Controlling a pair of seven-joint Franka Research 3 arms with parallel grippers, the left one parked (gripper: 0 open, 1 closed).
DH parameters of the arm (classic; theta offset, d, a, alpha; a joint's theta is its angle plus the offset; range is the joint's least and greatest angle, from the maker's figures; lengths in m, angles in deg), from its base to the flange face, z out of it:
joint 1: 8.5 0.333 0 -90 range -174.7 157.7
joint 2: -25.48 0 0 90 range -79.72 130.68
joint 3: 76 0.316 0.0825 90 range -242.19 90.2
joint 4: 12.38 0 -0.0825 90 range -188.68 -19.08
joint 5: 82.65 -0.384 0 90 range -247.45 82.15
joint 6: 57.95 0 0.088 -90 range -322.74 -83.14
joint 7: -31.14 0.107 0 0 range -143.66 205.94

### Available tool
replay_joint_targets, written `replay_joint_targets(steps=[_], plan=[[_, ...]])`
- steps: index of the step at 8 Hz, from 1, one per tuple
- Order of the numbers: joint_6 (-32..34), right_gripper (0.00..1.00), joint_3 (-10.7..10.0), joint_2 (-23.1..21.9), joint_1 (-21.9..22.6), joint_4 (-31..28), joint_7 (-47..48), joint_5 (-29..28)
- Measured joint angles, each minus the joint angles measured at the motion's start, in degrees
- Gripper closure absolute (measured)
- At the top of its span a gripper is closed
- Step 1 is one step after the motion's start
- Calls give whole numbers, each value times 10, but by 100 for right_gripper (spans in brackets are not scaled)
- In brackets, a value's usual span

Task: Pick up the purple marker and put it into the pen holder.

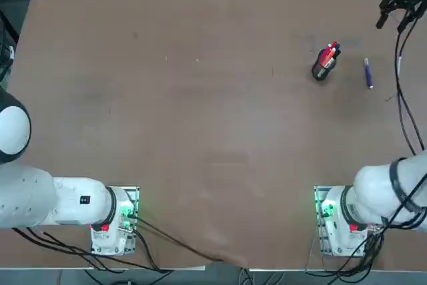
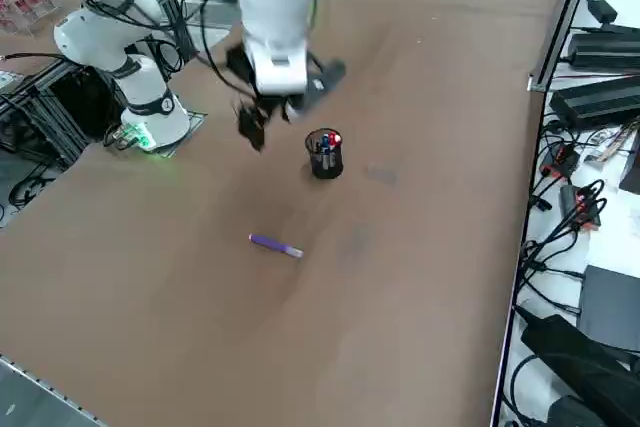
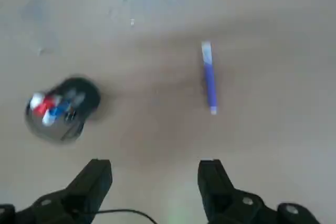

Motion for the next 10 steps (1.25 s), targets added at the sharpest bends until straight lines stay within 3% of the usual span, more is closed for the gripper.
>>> replay_joint_targets(steps=[3, 6, 10], plan=[[-164, 0, 2, 66, -6, -51, 2, 29], [-366, 0, 0, 87, -51, -143, 1, 31], [-440, 0, 5, 95, -65, -177, 1, 31]])
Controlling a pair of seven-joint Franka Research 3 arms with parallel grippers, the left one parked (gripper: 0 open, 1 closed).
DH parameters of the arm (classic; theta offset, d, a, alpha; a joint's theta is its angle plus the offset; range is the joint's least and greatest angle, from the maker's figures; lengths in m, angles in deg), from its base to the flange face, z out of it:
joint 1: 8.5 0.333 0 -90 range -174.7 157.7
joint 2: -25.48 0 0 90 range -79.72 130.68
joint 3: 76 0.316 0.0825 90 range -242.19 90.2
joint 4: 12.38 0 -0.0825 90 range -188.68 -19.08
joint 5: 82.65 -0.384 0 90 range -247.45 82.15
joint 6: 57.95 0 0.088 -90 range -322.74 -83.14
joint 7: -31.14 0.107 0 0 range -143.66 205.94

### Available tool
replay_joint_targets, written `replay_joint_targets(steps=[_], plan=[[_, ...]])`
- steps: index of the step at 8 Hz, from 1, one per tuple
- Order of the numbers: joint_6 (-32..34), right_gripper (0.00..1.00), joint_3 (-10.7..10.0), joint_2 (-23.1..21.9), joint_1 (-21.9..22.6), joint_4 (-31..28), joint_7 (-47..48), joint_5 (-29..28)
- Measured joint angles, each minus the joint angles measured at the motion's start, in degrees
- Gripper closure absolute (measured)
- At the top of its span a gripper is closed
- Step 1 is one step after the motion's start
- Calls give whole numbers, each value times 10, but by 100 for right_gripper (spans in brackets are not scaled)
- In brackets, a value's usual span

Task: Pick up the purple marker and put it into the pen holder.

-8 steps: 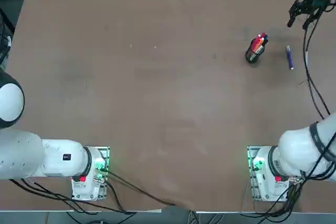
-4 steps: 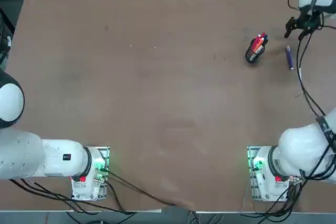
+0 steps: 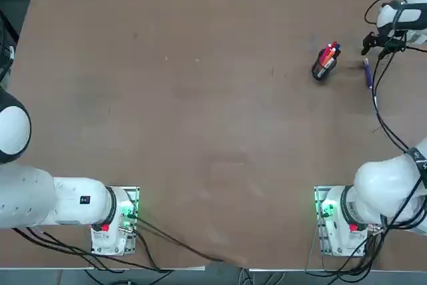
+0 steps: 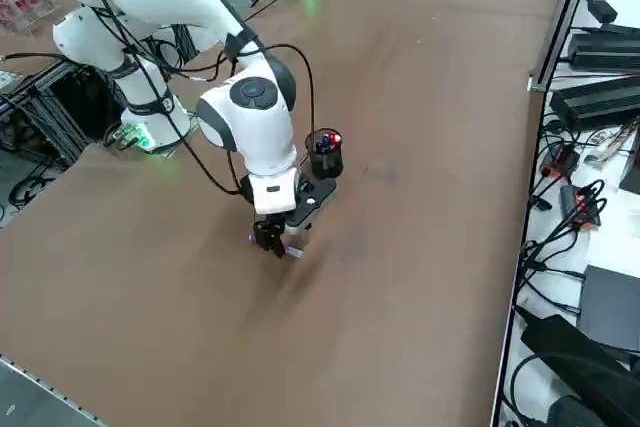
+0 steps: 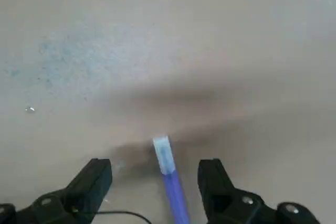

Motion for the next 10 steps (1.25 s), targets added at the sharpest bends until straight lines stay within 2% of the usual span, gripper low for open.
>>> replay_joint_targets(steps=[4, 5, 6, 10], plan=[[-56, 2, 0, 41, -4, -3, 0, 0], [-56, 4, 0, 43, -3, -3, -2, 0], [-49, 14, 1, 42, -3, -3, -15, 1], [-33, 17, 0, 41, -6, -3, -47, 1]])
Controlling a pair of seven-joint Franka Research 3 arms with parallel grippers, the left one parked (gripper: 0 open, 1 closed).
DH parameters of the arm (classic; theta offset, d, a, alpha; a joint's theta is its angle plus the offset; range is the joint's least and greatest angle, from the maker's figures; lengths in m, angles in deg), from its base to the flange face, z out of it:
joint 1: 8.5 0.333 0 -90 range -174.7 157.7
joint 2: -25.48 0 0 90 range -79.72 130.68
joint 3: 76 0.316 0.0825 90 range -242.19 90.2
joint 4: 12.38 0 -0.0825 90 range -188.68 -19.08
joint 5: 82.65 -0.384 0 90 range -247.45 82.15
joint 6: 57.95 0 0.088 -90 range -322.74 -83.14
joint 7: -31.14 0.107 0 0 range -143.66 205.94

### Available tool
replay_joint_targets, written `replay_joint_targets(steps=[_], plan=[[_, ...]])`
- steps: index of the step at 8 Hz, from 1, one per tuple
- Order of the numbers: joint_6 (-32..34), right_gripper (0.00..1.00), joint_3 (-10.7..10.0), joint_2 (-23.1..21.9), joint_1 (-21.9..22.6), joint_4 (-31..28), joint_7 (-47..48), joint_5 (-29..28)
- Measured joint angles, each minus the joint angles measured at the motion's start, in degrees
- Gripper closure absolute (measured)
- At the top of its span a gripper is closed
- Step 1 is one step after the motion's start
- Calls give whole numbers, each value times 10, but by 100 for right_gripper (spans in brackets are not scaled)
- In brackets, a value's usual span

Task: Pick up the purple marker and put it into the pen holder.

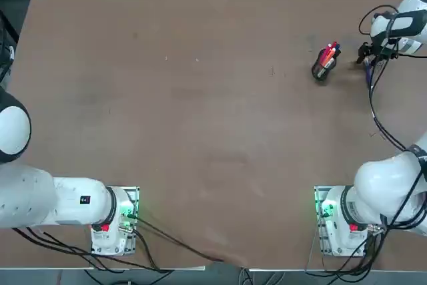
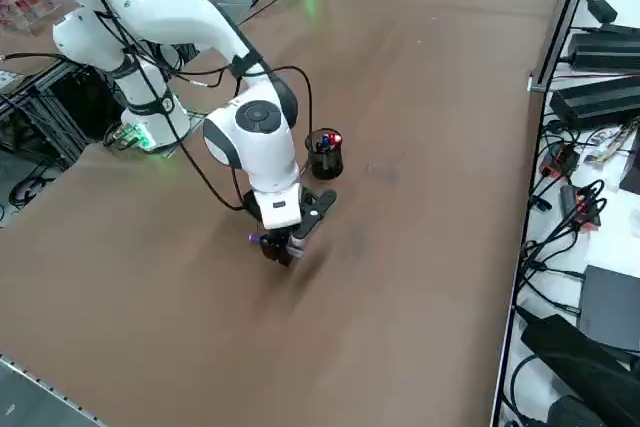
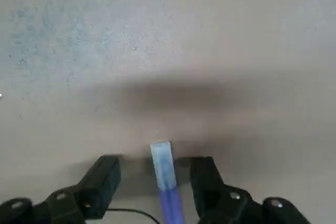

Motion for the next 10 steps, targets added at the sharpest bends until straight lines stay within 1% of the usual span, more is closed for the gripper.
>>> replay_joint_targets(steps=[3, 4, 5, 6, 7, 9, 10], plan=[[0, 46, 0, -1, -3, 1, 0, -1], [0, 66, 1, -4, -3, 1, 0, -1], [0, 77, 1, -4, -3, 1, 0, -2], [0, 82, 1, -5, -4, 1, 0, -2], [1, 85, 1, -6, -4, 1, 0, -2], [4, 85, 1, -9, -4, 4, 1, -2], [20, 85, 1, -17, -4, 11, 1, -2]])
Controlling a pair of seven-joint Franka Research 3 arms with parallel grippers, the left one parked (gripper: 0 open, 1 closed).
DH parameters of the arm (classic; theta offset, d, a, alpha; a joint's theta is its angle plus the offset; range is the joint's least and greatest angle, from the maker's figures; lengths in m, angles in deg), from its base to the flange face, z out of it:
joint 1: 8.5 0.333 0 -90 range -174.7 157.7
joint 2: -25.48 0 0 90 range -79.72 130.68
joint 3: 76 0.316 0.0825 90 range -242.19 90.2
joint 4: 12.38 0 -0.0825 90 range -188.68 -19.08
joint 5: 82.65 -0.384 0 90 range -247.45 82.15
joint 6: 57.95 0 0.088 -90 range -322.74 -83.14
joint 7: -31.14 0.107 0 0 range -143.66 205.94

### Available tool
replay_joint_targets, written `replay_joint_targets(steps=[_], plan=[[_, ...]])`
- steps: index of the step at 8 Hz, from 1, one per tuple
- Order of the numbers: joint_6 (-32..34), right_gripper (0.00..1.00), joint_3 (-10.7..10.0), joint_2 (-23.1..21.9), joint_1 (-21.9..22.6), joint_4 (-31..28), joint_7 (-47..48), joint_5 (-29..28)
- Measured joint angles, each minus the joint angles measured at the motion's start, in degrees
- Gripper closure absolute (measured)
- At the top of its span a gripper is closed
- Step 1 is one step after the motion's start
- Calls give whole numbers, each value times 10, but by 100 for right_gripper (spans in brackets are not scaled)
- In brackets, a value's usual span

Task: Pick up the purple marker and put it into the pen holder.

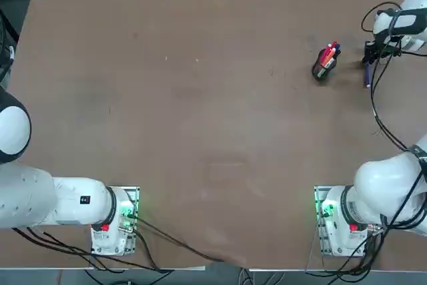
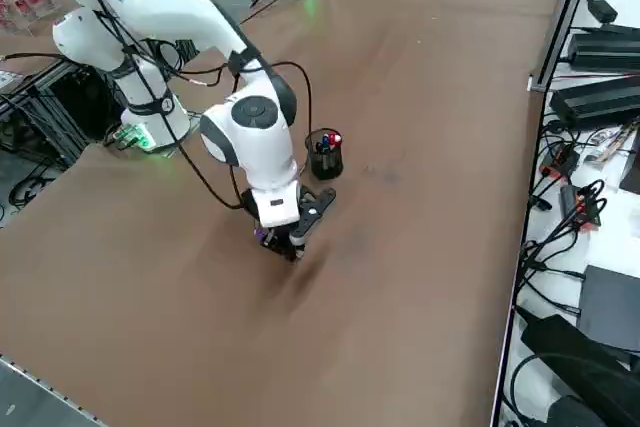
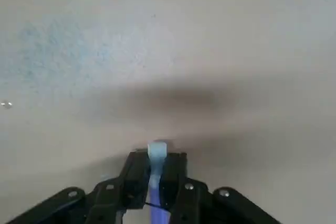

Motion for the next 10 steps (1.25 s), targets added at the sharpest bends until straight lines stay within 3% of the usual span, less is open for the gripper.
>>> replay_joint_targets(steps=[3, 6, 10], plan=[[167, 85, 8, -73, 6, 56, 15, -2], [356, 85, 19, -136, 98, 134, 220, -2], [379, 85, 19, -126, 215, 148, 542, 130]])
